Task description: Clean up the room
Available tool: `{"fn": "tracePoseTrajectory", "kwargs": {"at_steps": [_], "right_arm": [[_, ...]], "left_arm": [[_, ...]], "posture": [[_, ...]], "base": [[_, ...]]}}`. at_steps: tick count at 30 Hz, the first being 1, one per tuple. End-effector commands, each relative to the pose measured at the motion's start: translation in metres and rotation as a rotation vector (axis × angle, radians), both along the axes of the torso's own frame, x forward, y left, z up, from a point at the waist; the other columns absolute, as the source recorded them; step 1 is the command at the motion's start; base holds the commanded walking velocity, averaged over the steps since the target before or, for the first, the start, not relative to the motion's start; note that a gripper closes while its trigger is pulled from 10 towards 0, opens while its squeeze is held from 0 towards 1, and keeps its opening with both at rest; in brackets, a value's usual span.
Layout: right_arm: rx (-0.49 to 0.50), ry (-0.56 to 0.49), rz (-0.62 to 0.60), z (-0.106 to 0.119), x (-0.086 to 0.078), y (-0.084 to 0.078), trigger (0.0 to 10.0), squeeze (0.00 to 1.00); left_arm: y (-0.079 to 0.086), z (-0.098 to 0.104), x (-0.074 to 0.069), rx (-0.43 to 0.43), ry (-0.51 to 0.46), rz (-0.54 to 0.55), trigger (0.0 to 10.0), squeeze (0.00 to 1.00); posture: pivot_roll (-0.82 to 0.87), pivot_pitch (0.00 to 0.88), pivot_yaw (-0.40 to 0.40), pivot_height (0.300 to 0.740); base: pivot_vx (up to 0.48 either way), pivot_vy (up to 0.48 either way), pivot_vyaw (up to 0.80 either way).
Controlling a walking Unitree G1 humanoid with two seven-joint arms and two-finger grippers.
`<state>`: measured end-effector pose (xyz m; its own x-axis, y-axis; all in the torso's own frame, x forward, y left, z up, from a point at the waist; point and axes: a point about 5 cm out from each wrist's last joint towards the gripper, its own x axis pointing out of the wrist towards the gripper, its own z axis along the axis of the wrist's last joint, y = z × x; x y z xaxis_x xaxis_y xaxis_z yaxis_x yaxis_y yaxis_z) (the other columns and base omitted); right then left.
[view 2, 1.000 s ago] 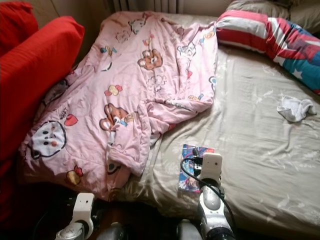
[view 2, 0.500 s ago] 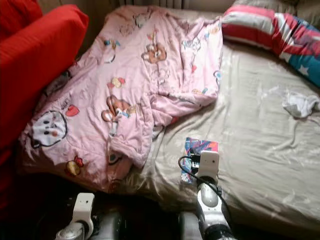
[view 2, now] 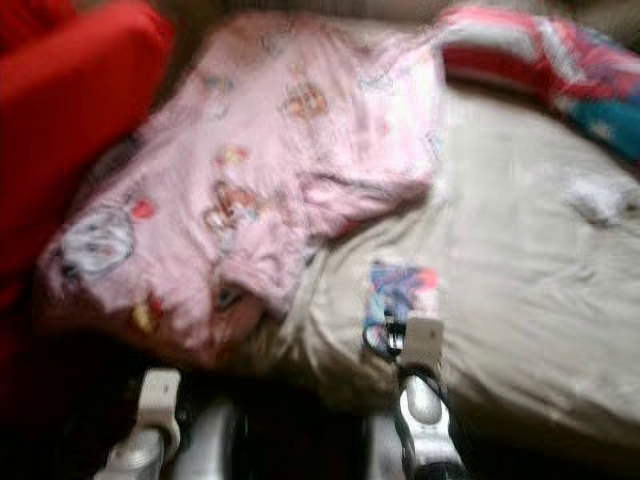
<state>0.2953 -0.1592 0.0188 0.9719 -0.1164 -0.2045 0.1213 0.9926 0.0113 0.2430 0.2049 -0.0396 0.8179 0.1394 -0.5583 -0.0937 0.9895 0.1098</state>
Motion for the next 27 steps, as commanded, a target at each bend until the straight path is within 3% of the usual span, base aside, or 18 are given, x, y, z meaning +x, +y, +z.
{"fn": "tracePoseTrajectory", "kwargs": {"at_steps": [1,5,9,17,27], "right_arm": [[0.009,0.021,0.004,-0.006,-0.005,0.002,10.0,0.0],[0.016,0.022,0.008,-0.006,-0.006,0.001,10.0,0.0],[0.021,0.026,0.012,-0.008,-0.007,0.0,10.0,0.0],[0.027,0.036,0.017,-0.009,-0.008,-0.002,10.0,0.0],[0.043,0.06,0.02,-0.011,-0.007,-0.002,10.0,0.0]], "left_arm": [[0.005,0.015,0.015,0.001,-0.102,0.018,10.0,0.0],[0.003,0.039,0.036,-0.016,-0.263,0.011,10.0,0.0],[0.006,0.05,0.037,-0.019,-0.375,0.019,10.0,0.0],[0.006,0.053,0.025,-0.026,-0.47,0.014,10.0,0.0],[-0.019,0.069,0.045,-0.065,-0.519,-0.099,10.0,0.0]], "posture": [[-0.02,0.218,0.038,0.628],[-0.03,0.222,0.038,0.628],[-0.03,0.227,0.038,0.628],[-0.02,0.236,0.029,0.628],[-0.03,0.238,0.029,0.628]], "base": [[0.0,0.0,0.0],[0.0,0.0,0.0],[0.0,0.0,0.0],[0.0,0.0,0.0],[0.068,0.0,-0.14]]}}
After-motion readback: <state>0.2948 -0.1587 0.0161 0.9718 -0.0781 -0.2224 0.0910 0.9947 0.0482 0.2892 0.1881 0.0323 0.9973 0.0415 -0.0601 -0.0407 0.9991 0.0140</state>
